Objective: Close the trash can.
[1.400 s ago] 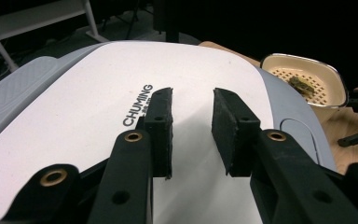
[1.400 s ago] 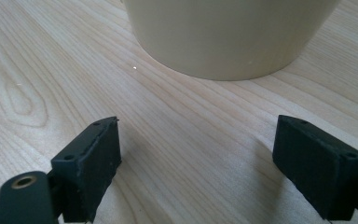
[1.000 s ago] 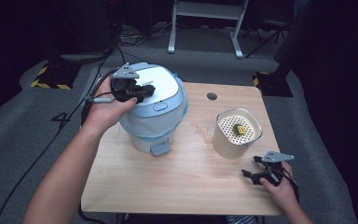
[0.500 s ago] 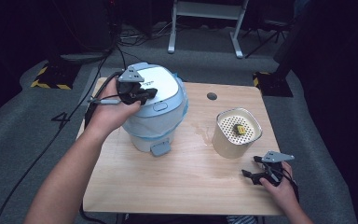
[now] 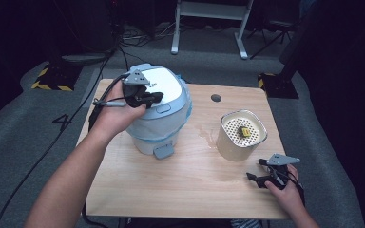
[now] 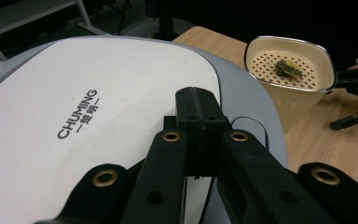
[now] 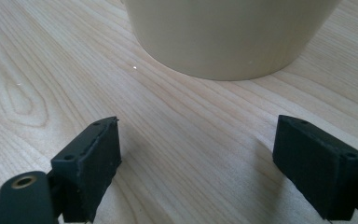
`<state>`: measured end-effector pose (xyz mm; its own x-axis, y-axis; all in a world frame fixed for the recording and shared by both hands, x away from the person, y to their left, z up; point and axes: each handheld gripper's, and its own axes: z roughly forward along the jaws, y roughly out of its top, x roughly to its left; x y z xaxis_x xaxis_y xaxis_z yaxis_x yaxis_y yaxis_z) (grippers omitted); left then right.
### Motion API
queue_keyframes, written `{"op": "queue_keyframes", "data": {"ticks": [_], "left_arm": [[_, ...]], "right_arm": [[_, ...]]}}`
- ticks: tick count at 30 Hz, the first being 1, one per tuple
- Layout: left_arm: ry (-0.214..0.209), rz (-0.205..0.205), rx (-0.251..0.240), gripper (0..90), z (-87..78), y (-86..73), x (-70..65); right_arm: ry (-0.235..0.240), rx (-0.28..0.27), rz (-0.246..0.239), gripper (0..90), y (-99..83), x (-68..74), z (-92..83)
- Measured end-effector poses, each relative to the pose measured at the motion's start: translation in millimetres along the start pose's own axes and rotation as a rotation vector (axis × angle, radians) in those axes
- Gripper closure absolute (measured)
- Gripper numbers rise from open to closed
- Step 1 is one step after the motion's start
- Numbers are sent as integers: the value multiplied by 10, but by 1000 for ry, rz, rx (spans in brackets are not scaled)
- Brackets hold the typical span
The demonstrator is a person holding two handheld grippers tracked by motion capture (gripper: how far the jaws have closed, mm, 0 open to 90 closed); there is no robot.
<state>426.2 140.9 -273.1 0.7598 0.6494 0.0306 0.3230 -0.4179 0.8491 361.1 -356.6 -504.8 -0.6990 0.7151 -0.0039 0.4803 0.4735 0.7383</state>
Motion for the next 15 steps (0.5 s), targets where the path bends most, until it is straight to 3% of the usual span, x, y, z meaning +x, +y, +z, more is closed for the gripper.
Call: {"op": "queue_keyframes", "data": {"ticks": [5,6,7,9,12,15], "left_arm": [[-7,-13,-18,900,25,5,35],[-2,-24,-26,857,29,5,40],[1,-41,-28,756,27,10,41],[-1,-42,-51,615,9,11,44],[-20,-55,-120,527,-59,22,19],[-23,-43,-144,462,-160,5,-46]], "right_arm": [[0,1,0,151,0,0,0],[1,1,1,151,0,-1,-1],[1,1,1,151,0,-1,-1],[1,1,1,151,1,-2,-1],[2,1,1,151,1,-2,-1],[1,1,1,151,1,-1,0]]}}
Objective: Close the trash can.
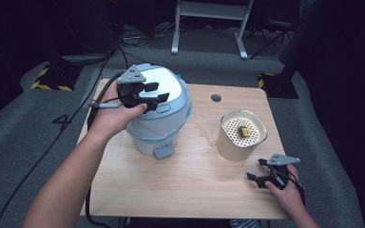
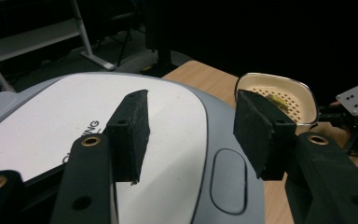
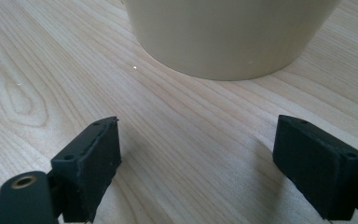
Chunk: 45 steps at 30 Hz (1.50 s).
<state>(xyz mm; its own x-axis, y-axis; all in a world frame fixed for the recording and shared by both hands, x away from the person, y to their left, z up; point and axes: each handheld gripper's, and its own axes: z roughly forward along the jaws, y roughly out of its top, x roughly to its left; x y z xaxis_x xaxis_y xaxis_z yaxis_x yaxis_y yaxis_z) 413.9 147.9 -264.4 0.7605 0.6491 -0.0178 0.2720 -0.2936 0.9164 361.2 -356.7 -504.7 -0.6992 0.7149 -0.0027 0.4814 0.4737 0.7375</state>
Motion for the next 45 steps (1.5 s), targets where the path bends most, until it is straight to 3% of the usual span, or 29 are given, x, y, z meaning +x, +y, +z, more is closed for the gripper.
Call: {"op": "queue_keyframes", "data": {"ticks": [11,23,38,40,45], "left_arm": [[-33,3,-30,429,-231,-207,-220],[-67,-16,-30,436,-391,-647,-466],[-63,-56,-17,441,-258,-1289,-606],[-70,-78,-20,441,-208,-1394,-623],[-56,-68,16,437,-104,-1607,-629]], "right_arm": [[9,1,-9,151,-3,-11,-4],[9,1,-9,151,-3,-11,-4],[9,1,-8,151,-3,-11,-4],[9,1,-8,151,-3,-11,-4],[9,1,-8,151,-3,-11,-4]]}}
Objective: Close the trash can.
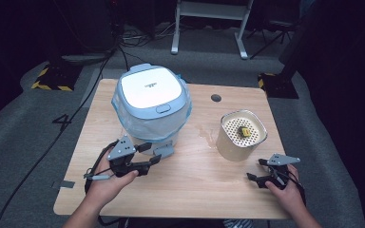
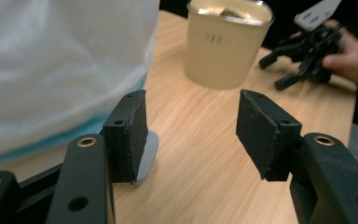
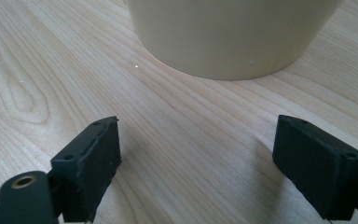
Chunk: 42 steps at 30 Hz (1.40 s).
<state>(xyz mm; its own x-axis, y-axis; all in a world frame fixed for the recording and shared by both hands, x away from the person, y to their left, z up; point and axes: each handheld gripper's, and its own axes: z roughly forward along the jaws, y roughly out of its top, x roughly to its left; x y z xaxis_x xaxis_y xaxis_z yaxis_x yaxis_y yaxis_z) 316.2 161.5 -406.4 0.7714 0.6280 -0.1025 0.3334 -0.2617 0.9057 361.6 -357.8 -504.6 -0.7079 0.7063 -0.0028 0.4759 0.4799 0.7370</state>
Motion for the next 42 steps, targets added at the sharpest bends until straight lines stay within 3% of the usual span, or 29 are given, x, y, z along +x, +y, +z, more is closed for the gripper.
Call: {"op": "queue_keyframes", "data": {"ticks": [4,9,13,17,22,27,30,31,34,35,39,42], "left_arm": [[20,9,11,434,67,-147,-10],[19,-18,28,431,151,-352,0],[49,-10,72,427,181,-486,27],[53,-22,120,419,216,-611,43],[61,-62,160,411,243,-746,86],[104,-65,236,342,279,-838,146],[131,-47,286,328,297,-871,167],[145,-36,313,287,309,-886,183],[161,-39,353,246,319,-903,204],[166,-21,358,224,320,-907,218],[184,-35,362,186,319,-905,272],[162,-19,369,170,312,-905,308]], "right_arm": [[0,0,0,151,0,0,0],[0,0,0,151,0,0,0],[0,0,0,151,0,-1,0],[1,0,0,151,0,-1,0],[1,0,0,151,0,-1,0],[0,0,0,151,0,-1,0],[1,0,0,151,0,-1,0],[0,0,0,151,0,-1,0],[1,0,0,151,0,-1,0],[0,0,0,151,0,-1,0],[0,0,0,151,0,-1,0],[0,0,0,151,0,0,0]]}}
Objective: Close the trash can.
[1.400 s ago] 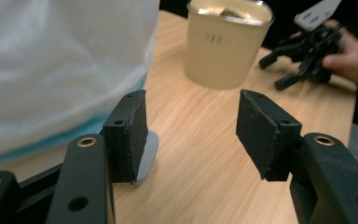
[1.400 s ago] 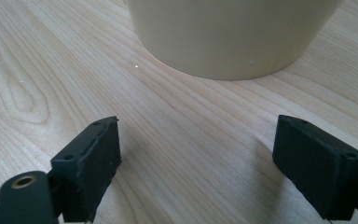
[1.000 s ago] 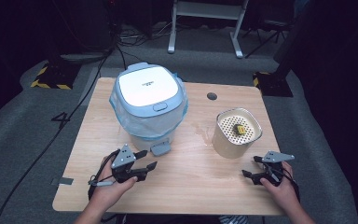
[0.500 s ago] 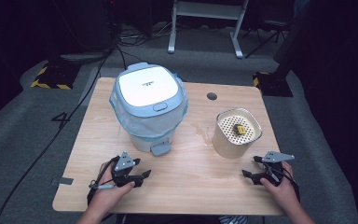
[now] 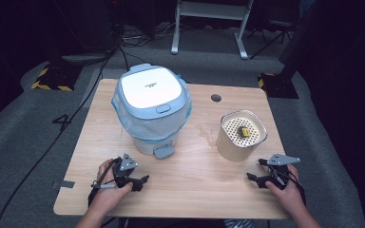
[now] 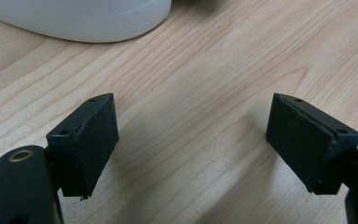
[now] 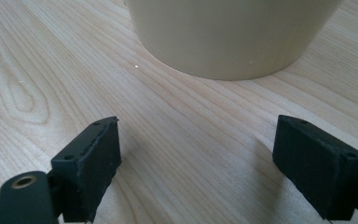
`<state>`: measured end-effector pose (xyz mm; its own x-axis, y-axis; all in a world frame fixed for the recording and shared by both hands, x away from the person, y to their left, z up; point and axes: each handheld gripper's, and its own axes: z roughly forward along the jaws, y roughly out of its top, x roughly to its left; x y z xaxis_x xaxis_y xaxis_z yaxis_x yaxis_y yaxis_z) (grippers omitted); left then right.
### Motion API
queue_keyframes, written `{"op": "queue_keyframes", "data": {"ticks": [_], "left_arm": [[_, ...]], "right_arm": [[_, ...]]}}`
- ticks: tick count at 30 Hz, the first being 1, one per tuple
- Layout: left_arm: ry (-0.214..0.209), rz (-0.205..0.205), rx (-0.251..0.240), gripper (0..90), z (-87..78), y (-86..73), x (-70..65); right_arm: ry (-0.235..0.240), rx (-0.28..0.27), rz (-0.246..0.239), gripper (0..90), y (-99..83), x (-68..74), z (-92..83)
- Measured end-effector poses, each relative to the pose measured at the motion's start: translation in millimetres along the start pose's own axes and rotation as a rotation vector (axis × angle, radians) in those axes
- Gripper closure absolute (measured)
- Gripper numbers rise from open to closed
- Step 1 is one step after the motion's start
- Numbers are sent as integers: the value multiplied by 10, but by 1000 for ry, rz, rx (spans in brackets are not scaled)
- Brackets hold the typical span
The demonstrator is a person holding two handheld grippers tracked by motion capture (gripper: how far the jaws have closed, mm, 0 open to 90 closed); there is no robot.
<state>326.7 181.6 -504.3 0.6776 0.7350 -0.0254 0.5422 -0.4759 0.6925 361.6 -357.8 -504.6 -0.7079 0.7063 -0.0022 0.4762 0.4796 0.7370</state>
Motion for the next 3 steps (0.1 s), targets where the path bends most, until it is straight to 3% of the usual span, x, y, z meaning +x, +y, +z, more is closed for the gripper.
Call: {"op": "queue_keyframes", "data": {"ticks": [3], "left_arm": [[-28,30,3,169,-7,-3,65]], "right_arm": [[0,0,0,151,0,0,0]]}}
